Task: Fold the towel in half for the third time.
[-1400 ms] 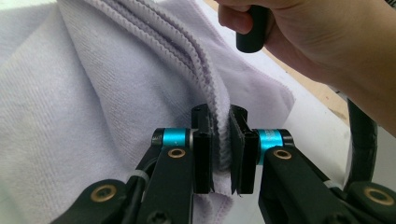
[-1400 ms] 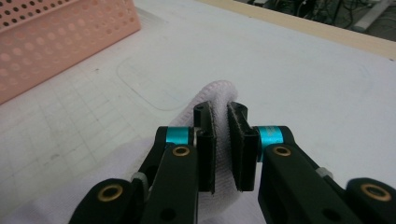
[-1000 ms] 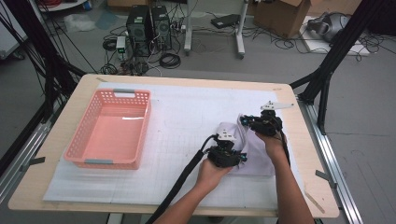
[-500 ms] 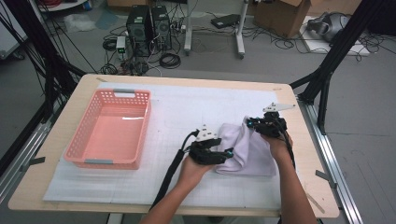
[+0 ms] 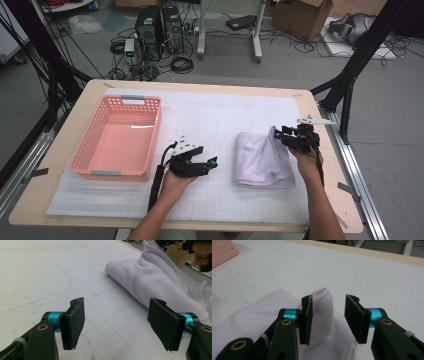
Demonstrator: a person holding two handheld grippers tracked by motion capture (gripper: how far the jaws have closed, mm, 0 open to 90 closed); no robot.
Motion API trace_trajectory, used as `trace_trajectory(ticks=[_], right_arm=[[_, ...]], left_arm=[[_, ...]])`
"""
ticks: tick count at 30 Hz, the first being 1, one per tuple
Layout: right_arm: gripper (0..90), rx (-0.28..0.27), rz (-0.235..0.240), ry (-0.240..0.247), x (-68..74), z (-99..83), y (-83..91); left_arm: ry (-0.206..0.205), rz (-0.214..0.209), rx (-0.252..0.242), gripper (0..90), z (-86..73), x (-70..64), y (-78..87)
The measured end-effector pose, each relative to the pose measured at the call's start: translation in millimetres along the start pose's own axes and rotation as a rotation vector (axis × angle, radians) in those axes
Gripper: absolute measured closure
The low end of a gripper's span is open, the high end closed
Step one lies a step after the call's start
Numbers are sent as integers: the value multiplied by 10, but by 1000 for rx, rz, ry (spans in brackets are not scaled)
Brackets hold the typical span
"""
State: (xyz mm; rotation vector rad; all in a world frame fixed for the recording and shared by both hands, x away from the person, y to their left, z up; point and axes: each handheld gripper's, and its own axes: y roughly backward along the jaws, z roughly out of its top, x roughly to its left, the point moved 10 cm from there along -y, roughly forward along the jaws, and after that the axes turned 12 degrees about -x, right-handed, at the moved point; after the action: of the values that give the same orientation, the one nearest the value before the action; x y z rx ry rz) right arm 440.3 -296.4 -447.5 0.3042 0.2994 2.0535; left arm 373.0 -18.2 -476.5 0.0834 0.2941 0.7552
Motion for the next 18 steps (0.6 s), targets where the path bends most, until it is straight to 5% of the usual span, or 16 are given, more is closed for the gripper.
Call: trace_trajectory(ticks=[5, 10, 14, 18], right_arm=[[550, -4, 3, 20, 48, -43, 309], [594, 23, 31, 6, 221, -306, 527], [523, 18, 83, 0, 406, -477, 601], [475, 67, 64, 20, 533, -625, 532]], left_arm=[[11, 22, -8, 246, -37, 94, 85], [-3, 21, 2, 255, -102, 135, 172], [-7, 11, -2, 256, -101, 161, 227], [-16, 0, -10, 250, -92, 148, 259]])
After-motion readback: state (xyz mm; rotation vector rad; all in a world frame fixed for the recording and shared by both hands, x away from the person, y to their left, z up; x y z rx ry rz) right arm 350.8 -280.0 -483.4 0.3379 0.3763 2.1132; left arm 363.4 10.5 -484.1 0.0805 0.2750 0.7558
